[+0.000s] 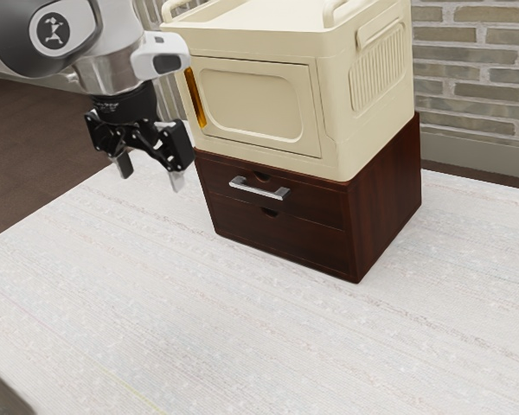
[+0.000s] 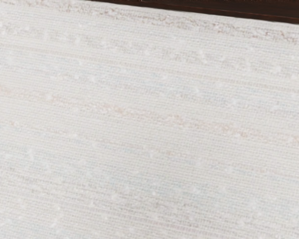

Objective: Pull the drawer handle with one arm to open the drawer

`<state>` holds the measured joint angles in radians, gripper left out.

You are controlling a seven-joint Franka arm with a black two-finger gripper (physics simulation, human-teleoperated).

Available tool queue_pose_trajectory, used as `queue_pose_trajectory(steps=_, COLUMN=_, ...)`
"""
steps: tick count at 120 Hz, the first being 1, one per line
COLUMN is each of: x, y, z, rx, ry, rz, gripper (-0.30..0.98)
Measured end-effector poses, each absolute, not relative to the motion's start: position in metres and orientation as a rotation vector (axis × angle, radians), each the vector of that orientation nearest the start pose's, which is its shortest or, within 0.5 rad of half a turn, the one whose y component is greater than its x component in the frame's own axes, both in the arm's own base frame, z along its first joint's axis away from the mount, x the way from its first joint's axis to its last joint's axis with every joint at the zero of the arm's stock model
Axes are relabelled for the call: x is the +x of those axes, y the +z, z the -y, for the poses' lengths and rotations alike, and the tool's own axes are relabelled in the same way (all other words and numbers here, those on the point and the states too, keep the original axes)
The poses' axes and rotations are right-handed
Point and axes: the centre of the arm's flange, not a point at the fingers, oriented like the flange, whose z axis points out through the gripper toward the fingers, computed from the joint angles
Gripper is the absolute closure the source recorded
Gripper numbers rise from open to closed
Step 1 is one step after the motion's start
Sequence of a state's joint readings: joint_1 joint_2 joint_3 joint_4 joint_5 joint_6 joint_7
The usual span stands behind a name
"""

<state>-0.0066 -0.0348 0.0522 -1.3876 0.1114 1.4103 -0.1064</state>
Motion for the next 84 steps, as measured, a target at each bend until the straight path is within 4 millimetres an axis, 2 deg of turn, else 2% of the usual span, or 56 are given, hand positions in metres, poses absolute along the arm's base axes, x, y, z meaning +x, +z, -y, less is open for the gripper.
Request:
queue_pose_trajectory(steps=32, x=0.520, y=0.717, z=-0.047, rx=-3.041, ry=-0.111, rz=0.306, gripper=0.00)
queue_pose_trajectory(steps=46, x=0.494, y=0.790, z=-0.060, rx=-3.077, ry=-0.318, rz=0.375, gripper=0.00)
queue_pose_trajectory(steps=51, x=0.488, y=0.800, z=-0.066, rx=-3.084, ry=-0.341, rz=0.422, gripper=0.00)
queue_pose_trajectory(steps=60, x=0.484, y=0.805, z=-0.069, rx=-3.085, ry=-0.338, rz=0.547, gripper=0.00)
queue_pose_trajectory(steps=69, x=0.484, y=0.804, z=-0.057, rx=-3.073, ry=-0.315, rz=0.709, gripper=0.00)
queue_pose_trajectory(steps=84, x=0.489, y=0.798, z=-0.013, rx=-3.044, ry=-0.263, rz=0.936, gripper=0.00)
